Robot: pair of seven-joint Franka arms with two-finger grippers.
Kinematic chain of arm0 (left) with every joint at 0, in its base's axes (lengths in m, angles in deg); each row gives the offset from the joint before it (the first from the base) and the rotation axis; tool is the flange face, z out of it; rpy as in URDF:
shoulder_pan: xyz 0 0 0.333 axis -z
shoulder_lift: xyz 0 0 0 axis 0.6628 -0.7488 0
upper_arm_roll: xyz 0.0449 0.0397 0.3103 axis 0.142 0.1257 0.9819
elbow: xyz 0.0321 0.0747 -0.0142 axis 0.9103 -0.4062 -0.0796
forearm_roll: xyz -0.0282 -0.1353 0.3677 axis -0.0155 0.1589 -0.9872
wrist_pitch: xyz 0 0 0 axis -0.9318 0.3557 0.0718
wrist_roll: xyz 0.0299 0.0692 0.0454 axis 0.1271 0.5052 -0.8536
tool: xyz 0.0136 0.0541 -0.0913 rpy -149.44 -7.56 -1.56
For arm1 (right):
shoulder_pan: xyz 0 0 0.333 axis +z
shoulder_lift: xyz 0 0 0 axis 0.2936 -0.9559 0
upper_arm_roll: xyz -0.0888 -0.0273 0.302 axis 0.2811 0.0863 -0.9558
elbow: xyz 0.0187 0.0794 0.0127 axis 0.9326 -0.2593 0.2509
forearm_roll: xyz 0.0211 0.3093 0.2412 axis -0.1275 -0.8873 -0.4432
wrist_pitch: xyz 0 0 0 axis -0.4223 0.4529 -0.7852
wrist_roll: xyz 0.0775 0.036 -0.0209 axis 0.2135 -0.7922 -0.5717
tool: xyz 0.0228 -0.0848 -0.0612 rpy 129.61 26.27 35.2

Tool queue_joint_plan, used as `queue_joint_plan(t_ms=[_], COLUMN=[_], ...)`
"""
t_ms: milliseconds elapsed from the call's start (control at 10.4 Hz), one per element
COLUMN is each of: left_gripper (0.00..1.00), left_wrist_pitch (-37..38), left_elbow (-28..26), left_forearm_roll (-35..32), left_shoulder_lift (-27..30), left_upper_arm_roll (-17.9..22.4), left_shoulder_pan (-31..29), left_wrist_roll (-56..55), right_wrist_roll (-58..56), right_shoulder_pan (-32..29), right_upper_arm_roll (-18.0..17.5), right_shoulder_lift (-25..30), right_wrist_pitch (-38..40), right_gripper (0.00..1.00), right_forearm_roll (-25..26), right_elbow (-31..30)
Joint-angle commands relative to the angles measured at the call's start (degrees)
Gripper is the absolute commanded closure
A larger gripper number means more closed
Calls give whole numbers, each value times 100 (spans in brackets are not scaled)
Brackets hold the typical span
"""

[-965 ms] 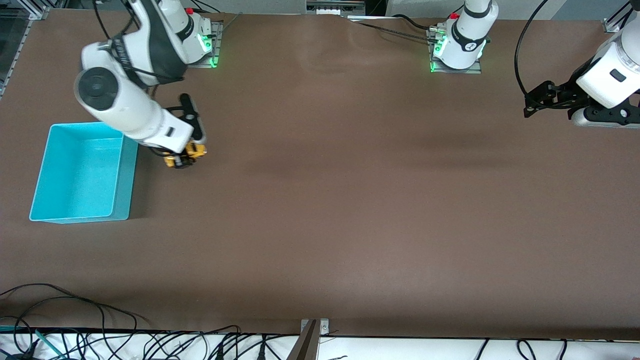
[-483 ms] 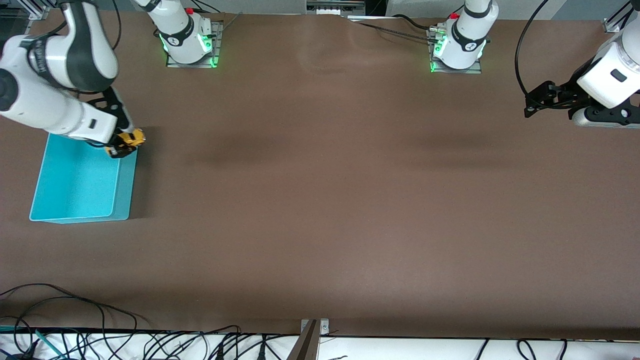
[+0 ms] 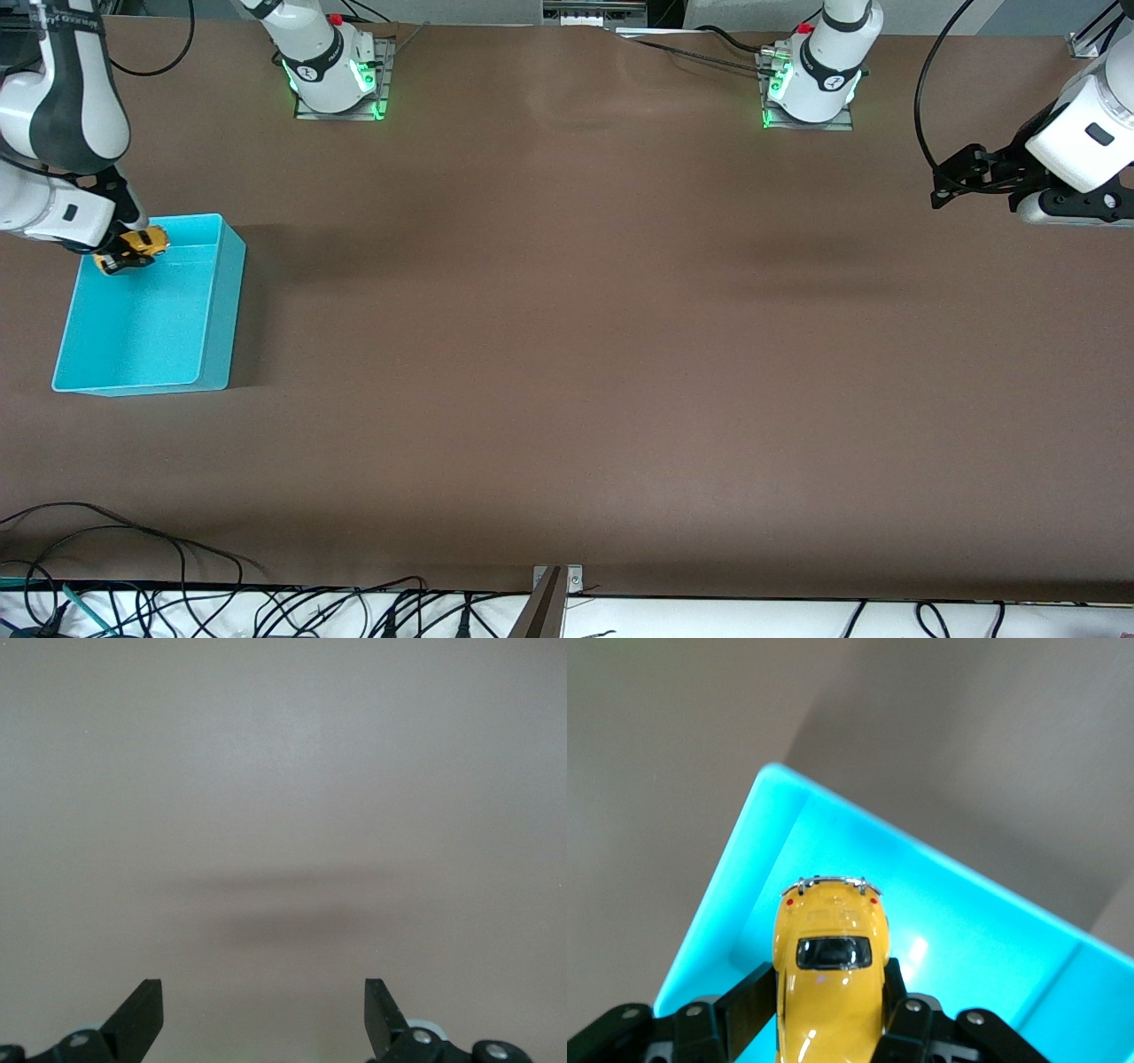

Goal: Wind up and store yellow beetle car
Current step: 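Carry the car with the right gripper over the blue bin, then lower the car into the blue bin and open the right gripper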

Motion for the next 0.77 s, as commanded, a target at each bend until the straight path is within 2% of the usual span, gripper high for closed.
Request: queue_joint_plan(t_ms=[0, 386, 579, 676], left_gripper=[0, 0, 0, 0], left_wrist_pitch=[130, 130, 130, 130], left_elbow=[142, 142, 142, 142], left_forearm_roll=[84, 84, 84, 84], left_shoulder_lift=[-39, -39, -39, -39], left_upper_arm_roll=[-3, -3, -4, -3], left_shoulder_pan=[-26, -34, -34, -34], left_wrist_roll=[12, 12, 12, 12], right_wrist_roll=[-547, -874, -1024, -1076], right_shoulder_pan=[-265, -519, -721, -801], right_upper_arm_roll=[-42, -51, -60, -60], right_shoulder_lift=[-338, -918, -1217, -1384], right_wrist_pitch=[-584, -1314, -2164, -2342], right_gripper=[99, 99, 99, 99], right_forearm_roll=[90, 64, 55, 46], right_elbow=[-46, -82, -344, -354])
